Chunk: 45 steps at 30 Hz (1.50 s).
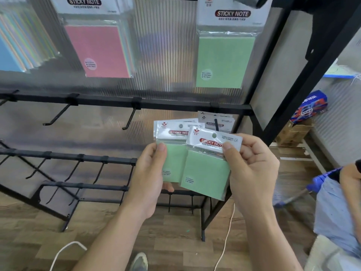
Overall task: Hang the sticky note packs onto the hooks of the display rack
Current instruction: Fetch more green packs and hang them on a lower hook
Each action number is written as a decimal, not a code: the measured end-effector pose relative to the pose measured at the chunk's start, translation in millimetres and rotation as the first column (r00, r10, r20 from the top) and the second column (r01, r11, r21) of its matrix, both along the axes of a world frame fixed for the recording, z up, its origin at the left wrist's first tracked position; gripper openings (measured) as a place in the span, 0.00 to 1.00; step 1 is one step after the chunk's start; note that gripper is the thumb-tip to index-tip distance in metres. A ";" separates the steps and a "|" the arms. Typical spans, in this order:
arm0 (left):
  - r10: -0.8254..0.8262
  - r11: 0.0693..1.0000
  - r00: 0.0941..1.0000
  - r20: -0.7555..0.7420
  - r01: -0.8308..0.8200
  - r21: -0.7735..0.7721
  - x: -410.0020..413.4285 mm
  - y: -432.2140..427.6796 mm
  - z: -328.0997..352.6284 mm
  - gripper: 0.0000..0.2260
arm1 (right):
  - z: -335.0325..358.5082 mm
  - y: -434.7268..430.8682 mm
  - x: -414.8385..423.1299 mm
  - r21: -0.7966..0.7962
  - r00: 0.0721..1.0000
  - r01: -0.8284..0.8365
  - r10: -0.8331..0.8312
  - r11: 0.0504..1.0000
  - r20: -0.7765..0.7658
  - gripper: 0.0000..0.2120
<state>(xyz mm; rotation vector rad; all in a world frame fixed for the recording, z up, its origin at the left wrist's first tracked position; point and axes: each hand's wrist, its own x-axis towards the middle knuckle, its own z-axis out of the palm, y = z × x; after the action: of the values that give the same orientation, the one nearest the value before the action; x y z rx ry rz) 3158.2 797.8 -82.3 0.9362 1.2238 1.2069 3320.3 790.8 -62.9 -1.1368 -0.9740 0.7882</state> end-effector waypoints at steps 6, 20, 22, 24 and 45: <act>0.060 0.997 0.998 0.016 -0.059 -0.043 -4.3 -1.2 -2.2 0.11 | -5.7 -11.5 -8.6 0.103 0.991 0.113 -0.120 0.988 0.066 0.06; -0.010 0.997 1.000 0.023 0.012 -0.072 11.1 4.0 -11.7 0.11 | -35.5 -18.9 11.8 0.066 0.939 0.206 -0.216 0.976 0.266 0.11; -0.009 0.997 1.000 0.025 0.011 -0.073 13.4 5.5 -12.6 0.11 | -38.5 -16.4 13.8 0.072 0.919 0.213 -0.225 0.974 0.325 0.13; -0.007 0.997 1.000 0.025 0.009 -0.075 14.4 7.0 -13.8 0.11 | -41.1 -14.3 14.4 0.059 0.911 0.207 -0.214 0.977 0.352 0.14; 0.069 0.993 0.997 -0.044 -0.073 -0.097 13.8 19.9 -16.1 0.10 | -56.3 19.5 21.9 0.030 0.856 0.172 -0.165 0.985 0.490 0.13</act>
<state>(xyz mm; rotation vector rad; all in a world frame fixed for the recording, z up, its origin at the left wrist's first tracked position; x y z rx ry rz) 3171.9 817.7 -98.4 0.8546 1.3467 1.1772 3342.2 810.2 -119.2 -1.4533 -1.2668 0.3630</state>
